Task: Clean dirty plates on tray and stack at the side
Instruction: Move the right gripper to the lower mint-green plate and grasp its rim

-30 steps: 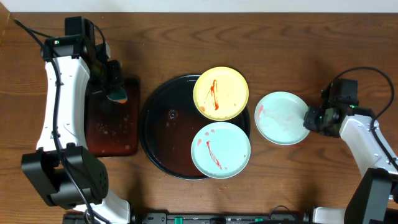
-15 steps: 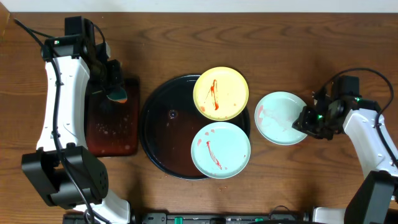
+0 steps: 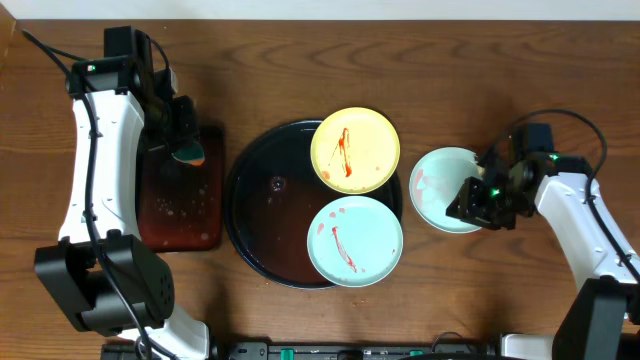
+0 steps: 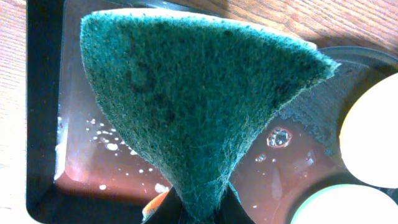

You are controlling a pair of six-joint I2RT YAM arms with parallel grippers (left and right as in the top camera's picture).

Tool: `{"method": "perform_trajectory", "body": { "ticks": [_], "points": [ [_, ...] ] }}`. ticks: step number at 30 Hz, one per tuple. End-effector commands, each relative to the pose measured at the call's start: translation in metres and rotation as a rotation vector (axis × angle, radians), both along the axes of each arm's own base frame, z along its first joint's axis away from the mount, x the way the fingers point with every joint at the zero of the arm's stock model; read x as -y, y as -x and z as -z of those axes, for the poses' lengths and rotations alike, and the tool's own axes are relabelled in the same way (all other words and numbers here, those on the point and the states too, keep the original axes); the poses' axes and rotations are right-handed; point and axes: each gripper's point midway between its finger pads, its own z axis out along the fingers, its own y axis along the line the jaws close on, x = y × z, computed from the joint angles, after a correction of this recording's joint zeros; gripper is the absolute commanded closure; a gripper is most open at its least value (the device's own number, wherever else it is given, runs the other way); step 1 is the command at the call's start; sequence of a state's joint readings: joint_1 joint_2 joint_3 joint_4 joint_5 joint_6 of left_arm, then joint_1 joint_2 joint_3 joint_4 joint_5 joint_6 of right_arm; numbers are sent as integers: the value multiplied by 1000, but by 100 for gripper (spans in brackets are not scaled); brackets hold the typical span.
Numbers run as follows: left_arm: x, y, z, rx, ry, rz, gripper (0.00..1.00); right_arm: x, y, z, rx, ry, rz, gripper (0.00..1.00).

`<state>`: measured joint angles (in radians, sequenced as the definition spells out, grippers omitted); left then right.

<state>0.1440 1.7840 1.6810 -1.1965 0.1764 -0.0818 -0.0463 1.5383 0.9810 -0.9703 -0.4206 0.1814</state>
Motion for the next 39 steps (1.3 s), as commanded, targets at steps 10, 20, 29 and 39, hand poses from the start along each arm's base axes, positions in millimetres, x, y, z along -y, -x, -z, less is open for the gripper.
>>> {"method": "perform_trajectory", "body": {
  "ticks": [10, 20, 29, 39],
  "points": [
    [-1, 7, 5, -25, 0, -12, 93, -43, 3, -10, 18, -34, -133, 68],
    [0, 8, 5, -31, 1, -10, 93, -99, 9, -12, 42, -51, -215, 65],
    [0, 9, 5, -32, 1, -11, 93, -132, 21, 2, 55, 101, -198, 62],
    [0, 8, 5, -29, 0, -10, 93, -127, 21, -8, 55, 220, -221, 65]
  ]
}}
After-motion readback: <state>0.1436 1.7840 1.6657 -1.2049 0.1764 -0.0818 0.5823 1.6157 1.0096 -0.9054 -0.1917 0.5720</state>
